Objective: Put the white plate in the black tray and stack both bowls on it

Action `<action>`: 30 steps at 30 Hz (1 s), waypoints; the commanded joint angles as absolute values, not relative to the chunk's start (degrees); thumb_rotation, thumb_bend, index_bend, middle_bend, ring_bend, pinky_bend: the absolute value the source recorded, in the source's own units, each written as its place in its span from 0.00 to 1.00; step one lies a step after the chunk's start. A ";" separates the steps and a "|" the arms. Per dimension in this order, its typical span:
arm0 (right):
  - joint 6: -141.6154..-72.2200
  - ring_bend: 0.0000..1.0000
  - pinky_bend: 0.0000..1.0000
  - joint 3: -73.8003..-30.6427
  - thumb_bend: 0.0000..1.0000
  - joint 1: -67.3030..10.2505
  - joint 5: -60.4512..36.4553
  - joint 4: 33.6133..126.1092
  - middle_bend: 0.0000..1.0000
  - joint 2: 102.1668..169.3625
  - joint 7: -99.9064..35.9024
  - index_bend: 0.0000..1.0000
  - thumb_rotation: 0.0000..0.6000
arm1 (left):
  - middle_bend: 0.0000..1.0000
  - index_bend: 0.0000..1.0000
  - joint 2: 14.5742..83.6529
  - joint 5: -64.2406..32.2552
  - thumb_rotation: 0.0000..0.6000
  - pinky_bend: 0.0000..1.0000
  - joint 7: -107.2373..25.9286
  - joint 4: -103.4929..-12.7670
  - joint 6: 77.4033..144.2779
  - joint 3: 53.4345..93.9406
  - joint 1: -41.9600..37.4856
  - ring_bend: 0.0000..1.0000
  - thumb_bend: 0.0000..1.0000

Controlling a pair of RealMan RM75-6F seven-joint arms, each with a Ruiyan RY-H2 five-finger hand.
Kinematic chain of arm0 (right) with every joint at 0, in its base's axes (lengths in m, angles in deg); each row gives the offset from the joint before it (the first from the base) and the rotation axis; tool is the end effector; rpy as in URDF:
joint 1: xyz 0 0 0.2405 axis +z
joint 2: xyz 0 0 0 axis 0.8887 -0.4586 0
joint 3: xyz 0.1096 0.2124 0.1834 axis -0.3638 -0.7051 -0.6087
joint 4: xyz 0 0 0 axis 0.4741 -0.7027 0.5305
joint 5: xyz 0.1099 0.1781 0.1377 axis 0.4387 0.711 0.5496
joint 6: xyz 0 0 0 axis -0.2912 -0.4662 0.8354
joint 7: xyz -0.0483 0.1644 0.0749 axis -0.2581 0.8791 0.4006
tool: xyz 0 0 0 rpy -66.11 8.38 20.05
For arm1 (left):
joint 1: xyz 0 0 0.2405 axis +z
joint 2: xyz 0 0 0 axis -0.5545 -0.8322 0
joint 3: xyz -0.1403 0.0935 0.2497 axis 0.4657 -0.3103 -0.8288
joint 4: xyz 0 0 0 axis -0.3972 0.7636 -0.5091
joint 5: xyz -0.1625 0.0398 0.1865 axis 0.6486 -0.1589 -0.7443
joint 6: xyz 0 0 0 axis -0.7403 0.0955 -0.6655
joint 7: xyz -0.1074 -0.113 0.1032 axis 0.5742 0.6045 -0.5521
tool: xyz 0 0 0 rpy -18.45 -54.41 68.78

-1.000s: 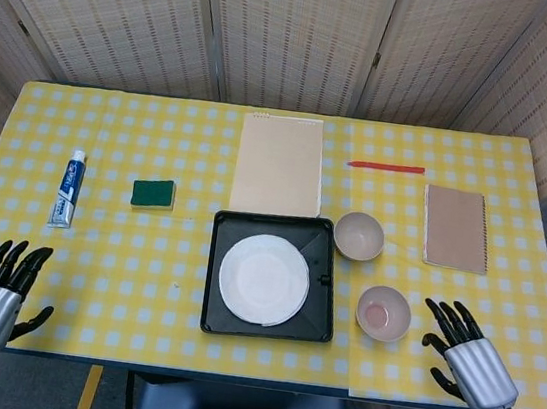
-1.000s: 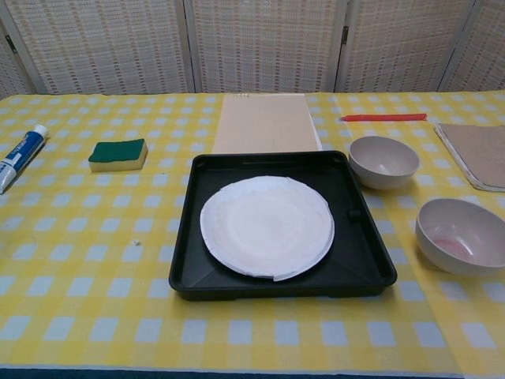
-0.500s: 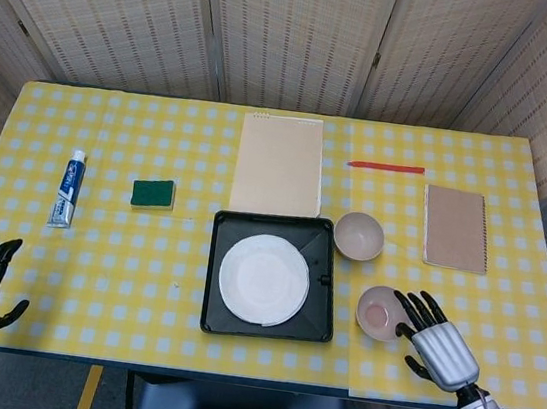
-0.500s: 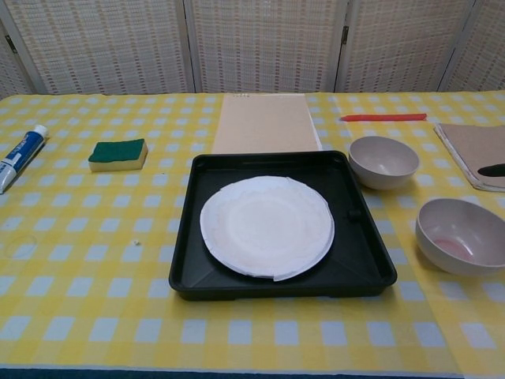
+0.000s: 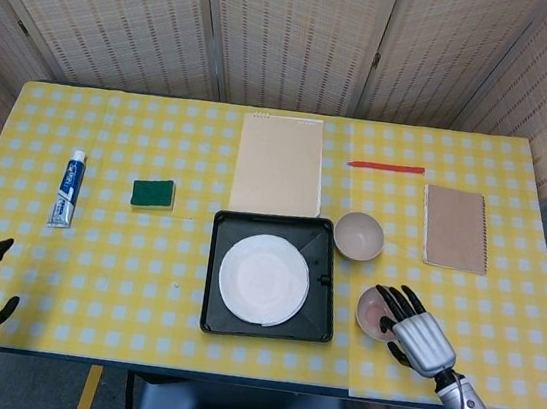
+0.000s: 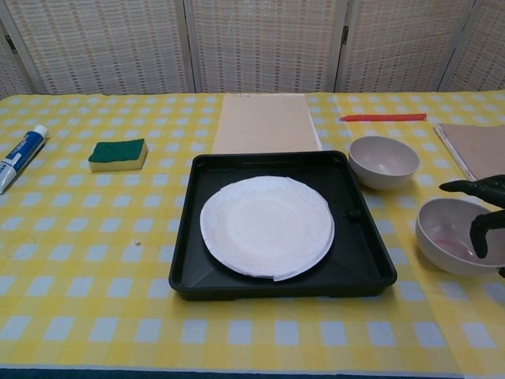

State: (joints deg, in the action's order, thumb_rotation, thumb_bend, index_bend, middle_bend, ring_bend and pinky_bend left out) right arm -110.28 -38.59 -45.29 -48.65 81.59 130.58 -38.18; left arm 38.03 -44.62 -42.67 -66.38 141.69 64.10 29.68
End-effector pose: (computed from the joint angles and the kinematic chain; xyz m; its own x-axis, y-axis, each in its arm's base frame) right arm -0.3477 -0.2674 -0.0092 0.6262 -0.2386 0.7423 -0.7469 -0.4568 0.4832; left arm -0.3817 0.2078 0.1213 0.4868 -0.0996 0.8678 0.8679 -0.0568 -0.4934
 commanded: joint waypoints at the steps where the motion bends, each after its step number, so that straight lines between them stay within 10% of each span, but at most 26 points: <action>1: -110.13 0.00 0.00 -38.51 0.44 -44.91 -48.40 81.01 0.00 131.11 -38.17 0.51 1.00 | 0.18 0.05 37.89 -44.59 1.00 0.06 -42.63 -66.52 141.28 64.33 29.70 0.06 0.32; 30: -120.42 0.06 0.00 -39.48 0.45 -43.36 -53.54 87.31 0.07 129.45 -41.92 0.63 1.00 | 0.13 0.04 36.72 -43.82 1.00 0.00 -43.47 -69.12 138.75 65.78 30.75 0.01 0.36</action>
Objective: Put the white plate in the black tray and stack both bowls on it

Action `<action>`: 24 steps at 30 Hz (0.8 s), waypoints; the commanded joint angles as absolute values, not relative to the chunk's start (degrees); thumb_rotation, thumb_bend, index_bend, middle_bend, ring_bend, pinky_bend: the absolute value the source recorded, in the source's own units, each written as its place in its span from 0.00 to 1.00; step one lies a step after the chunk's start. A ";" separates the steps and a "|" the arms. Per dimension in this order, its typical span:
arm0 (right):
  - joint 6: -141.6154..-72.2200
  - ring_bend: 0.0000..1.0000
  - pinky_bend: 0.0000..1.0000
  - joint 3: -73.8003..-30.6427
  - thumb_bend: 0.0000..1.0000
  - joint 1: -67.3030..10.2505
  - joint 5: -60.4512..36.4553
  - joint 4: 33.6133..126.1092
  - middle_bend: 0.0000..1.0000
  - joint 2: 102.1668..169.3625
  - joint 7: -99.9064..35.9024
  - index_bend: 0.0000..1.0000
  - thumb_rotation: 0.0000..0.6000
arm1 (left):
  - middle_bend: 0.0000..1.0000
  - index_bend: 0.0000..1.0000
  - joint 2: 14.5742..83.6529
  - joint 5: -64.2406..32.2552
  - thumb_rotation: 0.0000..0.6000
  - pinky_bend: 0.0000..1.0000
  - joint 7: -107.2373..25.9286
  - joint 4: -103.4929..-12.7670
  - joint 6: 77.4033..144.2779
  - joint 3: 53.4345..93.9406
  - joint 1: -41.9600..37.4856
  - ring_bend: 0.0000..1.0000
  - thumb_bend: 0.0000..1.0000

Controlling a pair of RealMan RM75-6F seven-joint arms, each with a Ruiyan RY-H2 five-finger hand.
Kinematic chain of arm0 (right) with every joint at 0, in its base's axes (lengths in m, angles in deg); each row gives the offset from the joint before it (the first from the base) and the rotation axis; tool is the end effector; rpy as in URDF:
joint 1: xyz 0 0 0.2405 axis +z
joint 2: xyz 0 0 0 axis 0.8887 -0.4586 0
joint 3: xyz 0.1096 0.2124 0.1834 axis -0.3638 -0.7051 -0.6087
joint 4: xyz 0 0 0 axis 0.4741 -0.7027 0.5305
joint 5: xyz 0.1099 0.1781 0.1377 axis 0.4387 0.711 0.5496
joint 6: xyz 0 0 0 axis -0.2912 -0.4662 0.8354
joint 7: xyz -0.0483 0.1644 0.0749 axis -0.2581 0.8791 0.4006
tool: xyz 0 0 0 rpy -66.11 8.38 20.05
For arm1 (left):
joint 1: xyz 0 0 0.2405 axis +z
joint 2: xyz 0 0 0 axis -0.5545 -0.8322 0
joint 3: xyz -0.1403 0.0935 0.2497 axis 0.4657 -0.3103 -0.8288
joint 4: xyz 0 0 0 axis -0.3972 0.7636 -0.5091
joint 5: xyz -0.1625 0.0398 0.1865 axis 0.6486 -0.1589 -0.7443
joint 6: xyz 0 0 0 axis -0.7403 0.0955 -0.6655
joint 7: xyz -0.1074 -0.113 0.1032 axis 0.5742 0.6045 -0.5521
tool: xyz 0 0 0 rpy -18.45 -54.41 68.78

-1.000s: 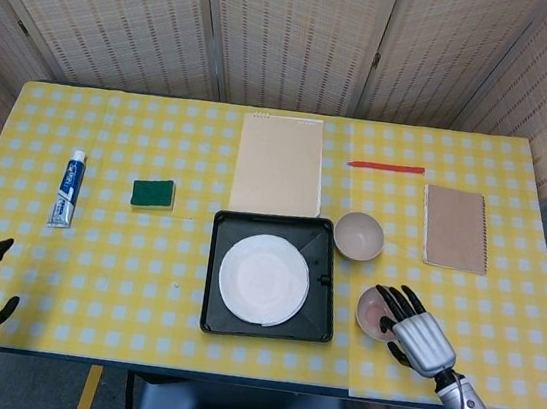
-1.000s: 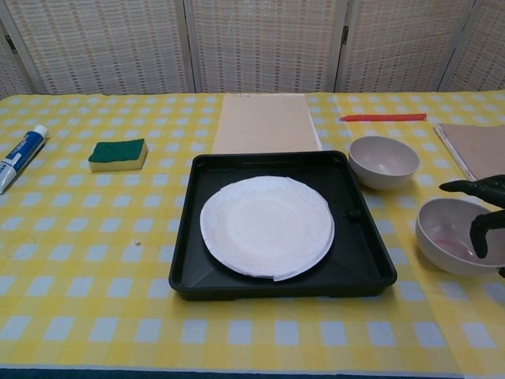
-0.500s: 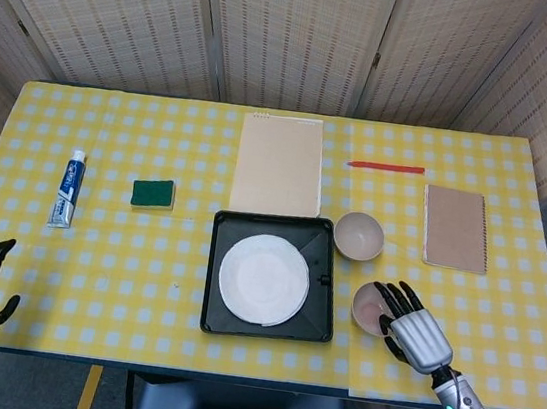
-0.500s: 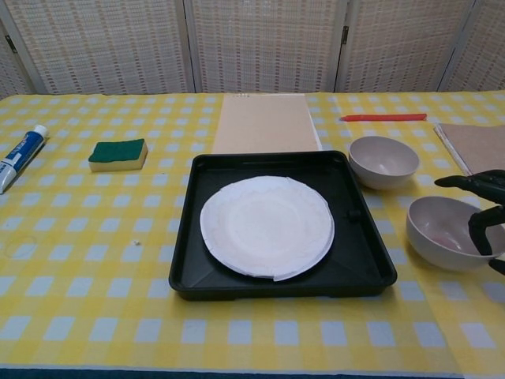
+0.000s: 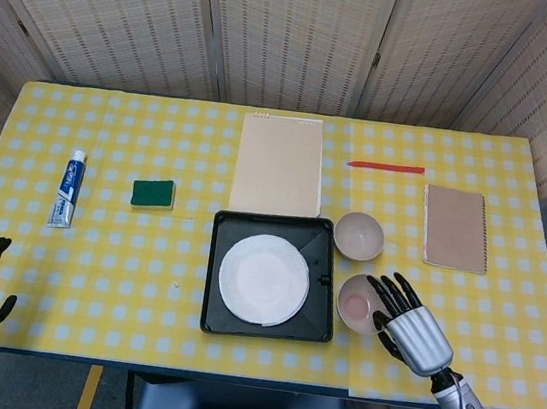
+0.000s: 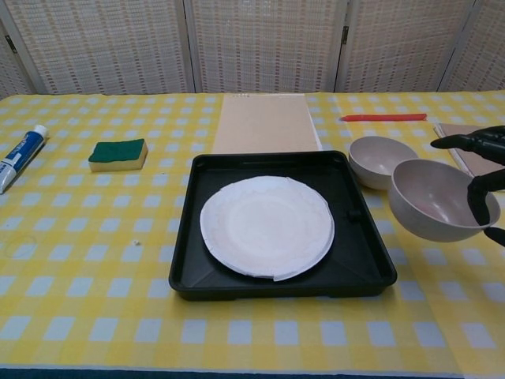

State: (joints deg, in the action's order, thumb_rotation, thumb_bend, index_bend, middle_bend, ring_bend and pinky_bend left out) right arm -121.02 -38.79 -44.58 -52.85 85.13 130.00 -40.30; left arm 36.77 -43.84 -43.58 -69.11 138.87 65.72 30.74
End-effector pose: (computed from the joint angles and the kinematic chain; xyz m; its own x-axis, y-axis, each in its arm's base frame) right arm -0.3003 -0.2681 0.0133 0.5698 -0.0473 0.8204 -0.7146 -0.5214 0.4663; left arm -0.3822 0.2077 0.1227 0.4823 -0.0679 0.8734 0.8744 -0.0234 -0.4847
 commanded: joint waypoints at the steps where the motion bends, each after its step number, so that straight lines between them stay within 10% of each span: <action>1: -119.89 0.06 0.00 -39.70 0.45 -42.88 -53.61 88.04 0.07 129.43 -42.57 0.63 1.00 | 0.13 0.04 36.69 -43.79 1.00 0.00 -43.41 -69.14 138.71 65.83 30.77 0.01 0.36; 24: -99.73 0.06 0.00 -47.45 0.45 -27.79 -44.39 84.57 0.08 144.83 -50.45 0.63 1.00 | 0.12 0.05 35.85 -41.06 1.00 0.00 -42.62 -68.94 137.36 67.85 31.16 0.00 0.36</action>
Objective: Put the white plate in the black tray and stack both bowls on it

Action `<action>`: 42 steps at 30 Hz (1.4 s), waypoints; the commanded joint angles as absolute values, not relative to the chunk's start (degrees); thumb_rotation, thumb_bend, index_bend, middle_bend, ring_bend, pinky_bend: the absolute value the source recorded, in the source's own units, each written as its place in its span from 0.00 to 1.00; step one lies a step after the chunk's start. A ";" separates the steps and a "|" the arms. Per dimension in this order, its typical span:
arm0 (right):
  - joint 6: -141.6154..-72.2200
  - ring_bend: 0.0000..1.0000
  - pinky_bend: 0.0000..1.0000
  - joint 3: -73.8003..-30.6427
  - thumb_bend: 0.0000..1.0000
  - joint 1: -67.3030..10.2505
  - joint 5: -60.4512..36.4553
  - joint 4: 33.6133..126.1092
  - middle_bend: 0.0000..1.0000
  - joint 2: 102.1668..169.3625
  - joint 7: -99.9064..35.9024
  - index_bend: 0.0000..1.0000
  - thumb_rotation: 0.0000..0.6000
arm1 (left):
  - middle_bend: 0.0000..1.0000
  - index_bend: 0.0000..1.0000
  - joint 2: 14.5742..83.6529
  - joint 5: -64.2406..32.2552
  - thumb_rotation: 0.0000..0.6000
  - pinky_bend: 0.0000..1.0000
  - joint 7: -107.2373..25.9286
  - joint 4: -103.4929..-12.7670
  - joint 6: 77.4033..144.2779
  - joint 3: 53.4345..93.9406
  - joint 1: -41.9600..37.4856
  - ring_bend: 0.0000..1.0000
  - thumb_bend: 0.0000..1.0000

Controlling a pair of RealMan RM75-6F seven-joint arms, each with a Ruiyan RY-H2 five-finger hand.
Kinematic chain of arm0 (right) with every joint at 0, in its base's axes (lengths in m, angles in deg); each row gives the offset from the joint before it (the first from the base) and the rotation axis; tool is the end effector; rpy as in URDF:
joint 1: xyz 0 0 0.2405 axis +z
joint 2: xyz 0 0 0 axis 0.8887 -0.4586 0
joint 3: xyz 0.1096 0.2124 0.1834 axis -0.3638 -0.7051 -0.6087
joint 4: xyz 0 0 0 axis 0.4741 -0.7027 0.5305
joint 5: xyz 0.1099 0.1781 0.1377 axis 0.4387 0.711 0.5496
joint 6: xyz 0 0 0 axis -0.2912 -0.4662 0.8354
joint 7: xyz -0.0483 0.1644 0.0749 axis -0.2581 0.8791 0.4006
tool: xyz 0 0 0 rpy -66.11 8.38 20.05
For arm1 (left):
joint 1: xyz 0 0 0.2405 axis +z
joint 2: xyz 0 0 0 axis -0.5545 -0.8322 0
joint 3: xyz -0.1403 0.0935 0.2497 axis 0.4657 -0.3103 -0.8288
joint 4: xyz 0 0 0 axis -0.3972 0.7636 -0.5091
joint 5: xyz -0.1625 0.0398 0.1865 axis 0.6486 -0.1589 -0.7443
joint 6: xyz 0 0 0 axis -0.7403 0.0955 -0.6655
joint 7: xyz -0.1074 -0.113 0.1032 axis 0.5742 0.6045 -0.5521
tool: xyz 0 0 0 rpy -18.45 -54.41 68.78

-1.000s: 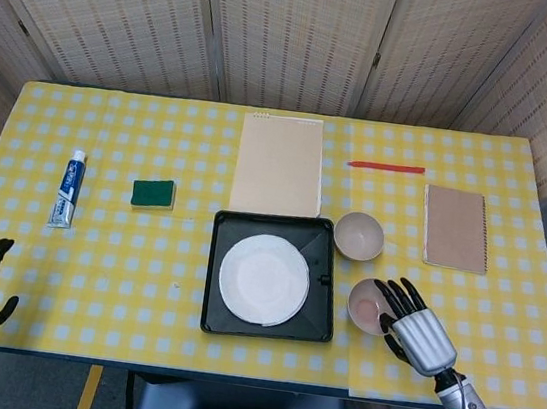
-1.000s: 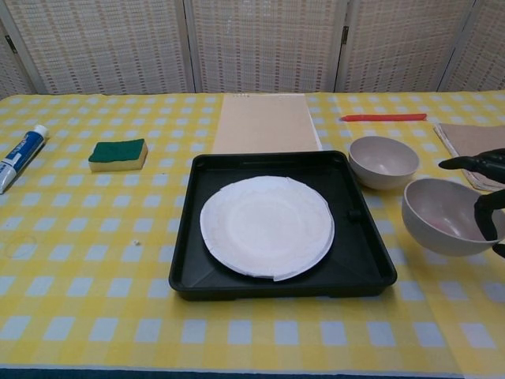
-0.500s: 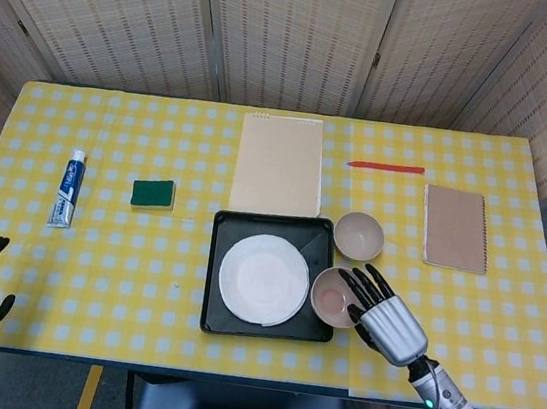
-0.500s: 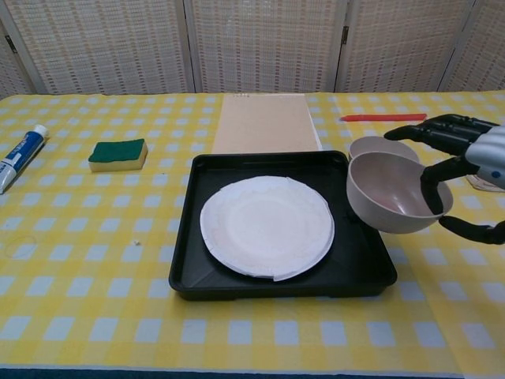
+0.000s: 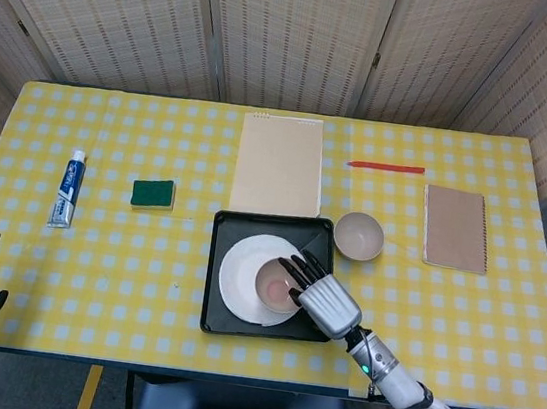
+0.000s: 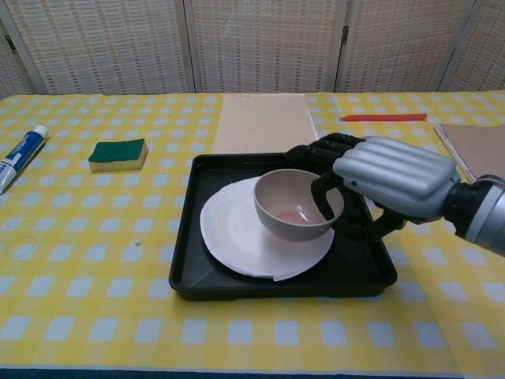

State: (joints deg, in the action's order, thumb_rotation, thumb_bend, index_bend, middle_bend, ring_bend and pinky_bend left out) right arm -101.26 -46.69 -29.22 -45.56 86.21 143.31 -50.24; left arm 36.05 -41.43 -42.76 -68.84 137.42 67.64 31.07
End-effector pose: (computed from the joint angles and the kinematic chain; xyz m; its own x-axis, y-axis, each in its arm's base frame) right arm -0.1771 -0.3404 -0.0971 0.6058 -0.0843 0.7911 -0.6178 -0.6763 0.4011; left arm -0.3925 0.2138 0.1335 0.4850 -0.0714 0.8716 0.8744 0.0273 -0.4844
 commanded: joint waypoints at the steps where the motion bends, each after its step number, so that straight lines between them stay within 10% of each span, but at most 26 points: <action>1: -99.33 0.06 0.00 -47.59 0.45 -27.39 -44.02 83.95 0.08 145.35 -50.37 0.63 1.00 | 0.12 0.06 35.71 -40.80 1.00 0.00 -42.57 -69.04 137.40 68.01 31.24 0.00 0.36; 14: -99.13 0.06 0.00 -47.80 0.45 -24.48 -41.88 78.52 0.07 150.26 -48.19 0.62 1.00 | 0.12 0.04 34.99 -39.80 1.00 0.00 -42.22 -69.57 137.94 68.89 31.89 0.00 0.36; 27: -99.65 0.00 0.00 -47.12 0.45 -24.76 -39.17 83.86 0.00 146.32 -52.19 0.05 1.00 | 0.09 0.05 34.62 -39.98 1.00 0.00 -42.84 -70.47 138.69 69.15 32.40 0.00 0.36; 42: -106.66 0.00 0.00 -46.16 0.43 -29.28 -38.07 89.83 0.00 138.30 -47.19 0.00 1.00 | 0.05 0.05 34.60 -40.11 1.00 0.00 -41.97 -71.69 138.45 69.19 32.57 0.00 0.32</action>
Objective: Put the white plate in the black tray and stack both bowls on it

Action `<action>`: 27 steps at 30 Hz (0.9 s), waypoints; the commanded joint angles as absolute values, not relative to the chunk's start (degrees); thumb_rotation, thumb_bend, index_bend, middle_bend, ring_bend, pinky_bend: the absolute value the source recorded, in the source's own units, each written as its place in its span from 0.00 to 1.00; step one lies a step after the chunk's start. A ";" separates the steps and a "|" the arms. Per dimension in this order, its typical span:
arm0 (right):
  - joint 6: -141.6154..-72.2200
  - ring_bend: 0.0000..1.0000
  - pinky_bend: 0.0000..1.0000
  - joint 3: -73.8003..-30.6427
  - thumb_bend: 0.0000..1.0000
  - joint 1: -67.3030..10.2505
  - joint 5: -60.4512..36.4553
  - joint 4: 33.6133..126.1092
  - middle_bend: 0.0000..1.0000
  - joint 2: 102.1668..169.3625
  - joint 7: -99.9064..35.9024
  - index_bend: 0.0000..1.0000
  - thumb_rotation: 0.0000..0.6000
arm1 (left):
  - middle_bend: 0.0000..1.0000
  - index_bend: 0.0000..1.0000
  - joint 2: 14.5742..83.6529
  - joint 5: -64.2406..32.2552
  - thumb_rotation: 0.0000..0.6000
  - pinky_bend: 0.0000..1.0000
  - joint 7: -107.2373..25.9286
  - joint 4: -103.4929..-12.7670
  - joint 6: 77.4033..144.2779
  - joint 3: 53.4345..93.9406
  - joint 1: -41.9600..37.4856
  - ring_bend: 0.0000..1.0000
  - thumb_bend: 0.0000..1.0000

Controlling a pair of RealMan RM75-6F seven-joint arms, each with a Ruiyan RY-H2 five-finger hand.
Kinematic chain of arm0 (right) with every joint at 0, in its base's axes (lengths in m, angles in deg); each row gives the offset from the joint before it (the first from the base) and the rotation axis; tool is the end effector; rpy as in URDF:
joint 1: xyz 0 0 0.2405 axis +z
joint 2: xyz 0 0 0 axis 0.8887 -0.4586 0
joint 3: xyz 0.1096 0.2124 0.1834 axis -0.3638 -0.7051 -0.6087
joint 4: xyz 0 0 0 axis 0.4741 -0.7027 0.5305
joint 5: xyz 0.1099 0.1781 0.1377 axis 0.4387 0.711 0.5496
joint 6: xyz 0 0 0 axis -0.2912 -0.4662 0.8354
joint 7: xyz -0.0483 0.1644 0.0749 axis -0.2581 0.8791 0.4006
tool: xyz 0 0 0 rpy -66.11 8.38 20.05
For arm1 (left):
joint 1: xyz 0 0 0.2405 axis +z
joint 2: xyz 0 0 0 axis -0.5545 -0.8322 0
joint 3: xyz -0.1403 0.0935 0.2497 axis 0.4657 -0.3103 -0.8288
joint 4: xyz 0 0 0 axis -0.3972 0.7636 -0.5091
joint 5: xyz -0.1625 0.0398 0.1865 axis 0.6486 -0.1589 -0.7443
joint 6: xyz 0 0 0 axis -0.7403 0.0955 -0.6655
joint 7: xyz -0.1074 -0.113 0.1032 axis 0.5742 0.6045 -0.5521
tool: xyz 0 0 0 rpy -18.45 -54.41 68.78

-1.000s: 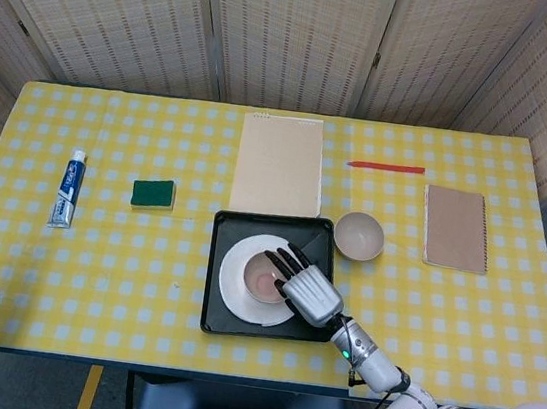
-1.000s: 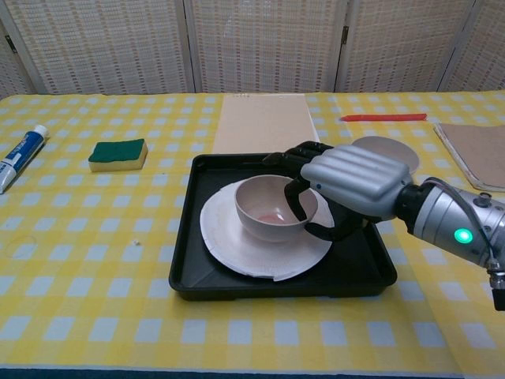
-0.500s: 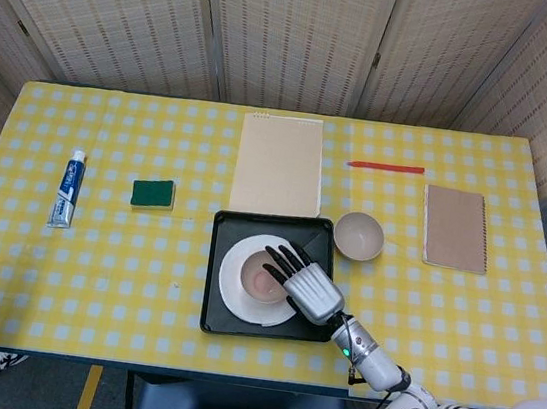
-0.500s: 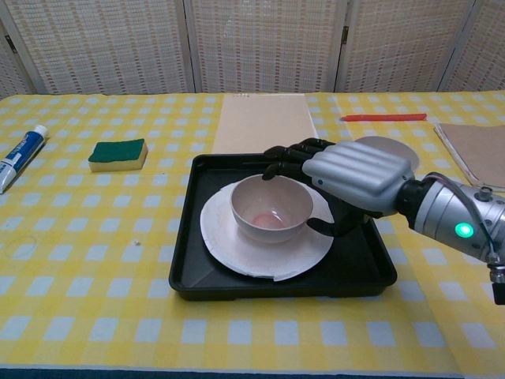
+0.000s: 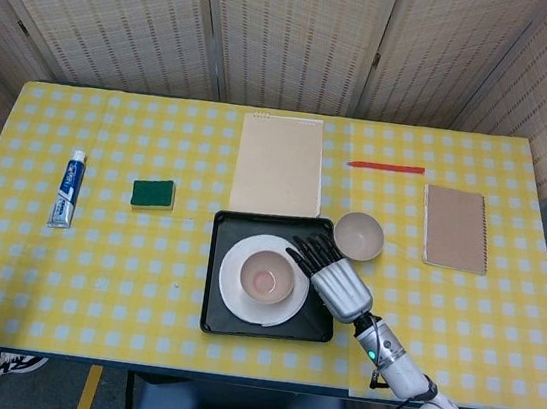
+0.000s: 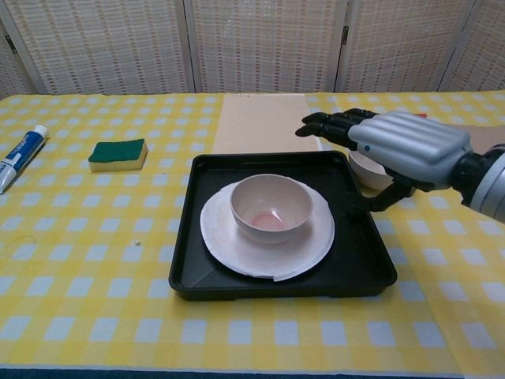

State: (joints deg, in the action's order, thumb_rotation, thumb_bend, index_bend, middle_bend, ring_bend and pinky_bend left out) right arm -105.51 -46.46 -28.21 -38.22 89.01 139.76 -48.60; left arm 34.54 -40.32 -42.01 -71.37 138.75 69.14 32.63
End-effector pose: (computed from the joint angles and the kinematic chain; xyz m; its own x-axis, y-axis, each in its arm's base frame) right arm -0.1858 -0.3602 -0.0630 0.5382 -0.0954 0.8374 -0.7124 -0.5824 0.3915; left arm -0.3907 0.2085 0.1490 0.4592 -0.1071 0.8819 0.8882 0.0712 -0.4538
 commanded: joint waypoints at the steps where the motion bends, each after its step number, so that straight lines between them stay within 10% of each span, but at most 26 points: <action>1: -106.95 0.00 0.00 -46.11 0.43 -29.55 -37.93 89.93 0.00 137.83 -46.71 0.00 1.00 | 0.05 0.05 34.59 -40.14 1.00 0.00 -42.07 -71.79 138.31 69.17 32.51 0.00 0.32; 16: -106.08 0.00 0.00 -47.21 0.43 -31.39 -32.57 79.35 0.00 136.92 -41.49 0.36 1.00 | 0.04 0.05 34.33 -40.65 1.00 0.00 -44.22 -73.35 137.65 68.54 32.55 0.00 0.31; 27: -103.70 0.00 0.00 -48.11 0.43 -30.60 -30.34 68.99 0.00 141.07 -37.07 0.42 1.00 | 0.04 0.06 34.11 -41.15 1.00 0.00 -46.05 -74.78 137.36 68.00 32.65 0.00 0.31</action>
State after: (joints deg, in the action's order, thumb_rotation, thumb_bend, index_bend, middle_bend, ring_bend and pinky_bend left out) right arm -103.98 -47.97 -30.72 -30.60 69.65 140.54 -37.61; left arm 34.13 -41.20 -46.00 -74.74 137.42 68.02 32.65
